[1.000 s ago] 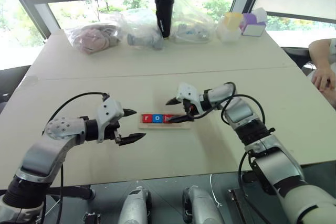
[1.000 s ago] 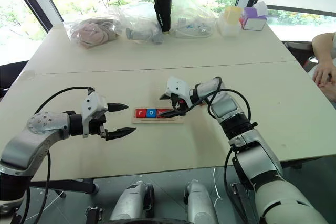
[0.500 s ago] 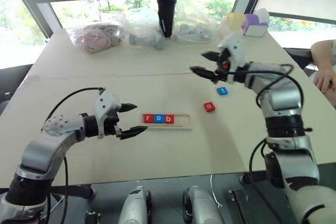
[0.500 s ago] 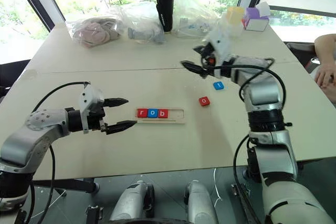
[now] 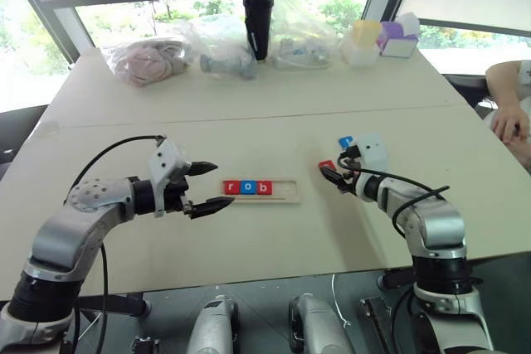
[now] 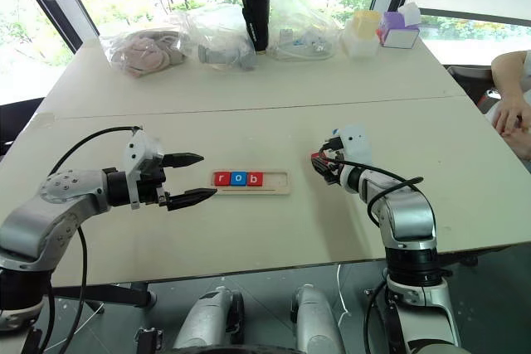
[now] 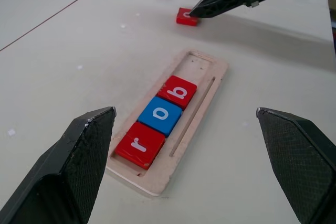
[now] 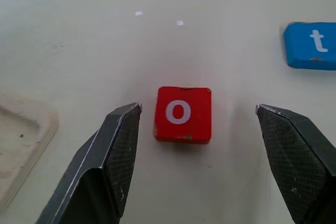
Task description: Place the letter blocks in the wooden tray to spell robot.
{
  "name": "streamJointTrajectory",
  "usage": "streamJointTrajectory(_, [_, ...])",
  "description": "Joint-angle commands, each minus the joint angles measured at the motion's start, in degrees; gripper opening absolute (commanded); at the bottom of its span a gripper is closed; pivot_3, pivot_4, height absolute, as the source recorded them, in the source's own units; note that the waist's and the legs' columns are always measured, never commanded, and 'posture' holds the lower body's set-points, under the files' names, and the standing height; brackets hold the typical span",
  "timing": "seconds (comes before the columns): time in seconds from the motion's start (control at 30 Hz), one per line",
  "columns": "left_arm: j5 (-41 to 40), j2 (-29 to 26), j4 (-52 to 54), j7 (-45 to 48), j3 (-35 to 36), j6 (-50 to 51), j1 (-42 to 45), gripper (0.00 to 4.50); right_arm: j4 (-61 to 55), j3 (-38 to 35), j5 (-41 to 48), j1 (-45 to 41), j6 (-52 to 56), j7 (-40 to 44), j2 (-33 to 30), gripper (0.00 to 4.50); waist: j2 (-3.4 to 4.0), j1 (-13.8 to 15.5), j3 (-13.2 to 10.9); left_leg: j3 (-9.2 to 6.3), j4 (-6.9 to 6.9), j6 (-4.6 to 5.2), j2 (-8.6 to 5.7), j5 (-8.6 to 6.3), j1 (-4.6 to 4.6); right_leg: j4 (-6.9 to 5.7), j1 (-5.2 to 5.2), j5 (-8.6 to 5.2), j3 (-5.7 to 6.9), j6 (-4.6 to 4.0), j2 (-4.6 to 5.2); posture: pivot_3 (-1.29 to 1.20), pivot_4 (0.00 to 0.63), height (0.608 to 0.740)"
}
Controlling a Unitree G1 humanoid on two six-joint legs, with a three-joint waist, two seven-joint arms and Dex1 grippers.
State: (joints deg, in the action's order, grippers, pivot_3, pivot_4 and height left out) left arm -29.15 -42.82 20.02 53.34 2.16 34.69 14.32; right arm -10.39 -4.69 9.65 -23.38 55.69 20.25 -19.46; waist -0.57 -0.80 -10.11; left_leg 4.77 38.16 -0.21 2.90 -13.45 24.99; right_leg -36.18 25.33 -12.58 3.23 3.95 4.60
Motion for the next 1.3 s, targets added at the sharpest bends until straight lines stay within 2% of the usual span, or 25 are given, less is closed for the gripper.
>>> streamJointTrajectory(0.03, [0.58,-0.22,0.49,0.23,-0.30,-1.27,0.72,4.50,0.84,0.66,0.08,-0.48,-2.23,-1.13,1.21,3.54,0.00,0.00,0.00,0.00,-0.02,0.00,0.00,0.00,0.00,0.00,0.00,0.00,0.00,0.00,-0.01,0.00,0.150,0.740])
streamJointTrajectory(0.2, [1.33,-0.41,0.82,-0.10,-0.41,-1.60,0.22,4.50,2.48,3.72,-0.04,-1.09,-2.56,-0.99,1.82,3.54,0.00,-0.03,0.00,-0.01,-0.02,0.00,0.00,0.00,0.00,0.01,-0.01,0.00,0.00,0.01,-0.02,0.00,0.150,0.740])
streamJointTrajectory(0.3, [1.47,-0.42,1.04,-0.29,-0.03,-1.58,-0.10,4.50,4.53,5.01,-0.96,-0.98,-2.96,-1.70,1.75,2.66,-0.02,-0.11,0.01,-0.02,-0.02,0.00,0.01,0.00,0.00,0.01,-0.01,0.00,0.00,0.01,-0.02,0.00,0.150,0.740])
streamJointTrajectory(0.4, [1.50,-0.41,1.29,-0.47,0.16,-1.52,-0.36,4.50,5.14,5.06,-1.34,-1.13,-2.94,-2.27,1.65,1.21,-0.03,-0.20,0.02,-0.02,-0.02,0.00,0.01,0.00,-0.01,0.01,-0.01,0.00,0.00,0.01,-0.02,0.00,0.150,0.740])
streamJointTrajectory(0.63, [1.60,-0.36,1.42,-0.56,0.05,-1.86,-0.68,4.50,0.98,3.26,-0.95,-0.85,-1.90,-2.49,0.33,1.16,-0.03,-0.10,0.02,-0.03,-0.02,0.00,0.02,0.00,-0.03,0.01,-0.04,0.00,0.00,0.00,-0.02,0.00,0.150,0.740])
streamJointTrajectory(0.7, [1.51,-0.44,1.70,-0.39,0.09,-1.96,-1.06,4.50,-7.28,-0.14,-0.07,1.56,1.84,-3.08,-1.38,1.16,-0.01,0.21,0.01,-0.04,-0.02,0.00,0.02,0.00,-0.03,0.01,-0.02,0.00,0.00,0.00,-0.01,0.00,0.150,0.740])
streamJointTrajectory(0.8, [2.54,-1.23,1.01,0.70,-0.64,-3.16,-2.02,4.50,-22.54,-1.63,0.27,9.87,8.93,-3.43,-4.72,1.16,0.02,0.92,0.02,-0.09,-0.05,0.00,0.00,0.00,0.18,0.07,0.07,-0.06,0.02,0.07,0.03,0.00,0.150,0.740])
streamJointTrajectory(0.87, [3.09,-1.38,-0.23,1.41,-1.25,-4.14,-1.60,4.50,-28.39,-4.18,1.24,11.51,15.92,-6.05,-1.08,1.16,0.01,1.03,0.02,-0.09,-0.07,0.01,-0.01,-0.03,0.21,0.13,0.09,-0.07,0.02,0.08,0.03,0.00,0.150,0.740])
streamJointTrajectory(0.97, [3.75,-0.74,-2.21,2.04,-2.17,-5.09,0.46,4.50,-33.72,-7.37,-0.55,10.16,25.62,-12.33,8.79,1.16,0.01,0.51,0.02,-0.17,-0.04,0.00,0.04,-0.02,0.14,0.10,0.11,0.00,0.03,-0.02,-0.03,0.00,0.150,0.740])
streamJointTrajectory(1.07, [4.00,-0.36,-3.21,2.77,-2.94,-5.65,1.53,4.50,-38.72,-6.46,-2.92,9.91,32.51,-17.44,16.72,1.16,0.03,0.12,0.03,-0.28,-0.03,-0.01,0.09,-0.02,0.08,0.06,0.10,0.03,0.07,-0.07,-0.04,0.00,0.150,0.740])
streamJointTrajectory(1.17, [4.22,-0.30,-4.01,3.39,-3.54,-6.07,2.05,4.50,-41.26,-4.86,-4.51,10.10,35.84,-20.29,20.02,1.16,0.04,0.03,0.03,-0.28,-0.04,-0.02,0.11,-0.02,0.08,0.08,0.11,0.12,0.06,-0.21,-0.02,0.00,0.150,0.740])
streamJointTrajectory(1.3, [4.84,0.04,-5.05,3.93,-3.99,-6.65,2.57,4.50,-41.18,-5.09,-5.44,10.13,36.80,-21.36,21.44,1.16,0.04,0.05,0.03,-0.25,-0.04,-0.01,0.05,-0.02,0.26,0.20,0.19,0.07,0.06,-0.13,0.03,0.00,0.150,0.740])
